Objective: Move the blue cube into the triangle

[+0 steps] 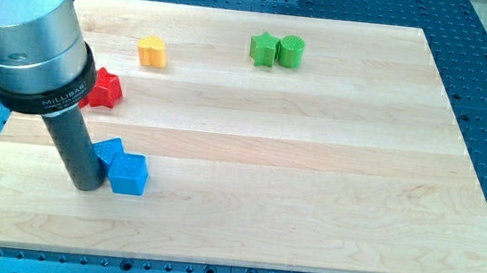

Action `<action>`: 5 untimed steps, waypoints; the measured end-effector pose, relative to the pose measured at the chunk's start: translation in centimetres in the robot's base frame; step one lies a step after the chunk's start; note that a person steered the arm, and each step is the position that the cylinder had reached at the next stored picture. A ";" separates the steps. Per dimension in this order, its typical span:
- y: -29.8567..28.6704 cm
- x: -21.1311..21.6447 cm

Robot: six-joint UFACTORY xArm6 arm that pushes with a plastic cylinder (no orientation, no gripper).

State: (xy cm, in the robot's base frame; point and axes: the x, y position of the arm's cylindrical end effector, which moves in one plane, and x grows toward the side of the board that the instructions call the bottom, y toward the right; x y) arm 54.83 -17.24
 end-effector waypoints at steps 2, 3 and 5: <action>4.0 6.7; 7.2 6.9; 9.1 1.6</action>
State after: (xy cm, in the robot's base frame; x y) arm 56.48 -8.16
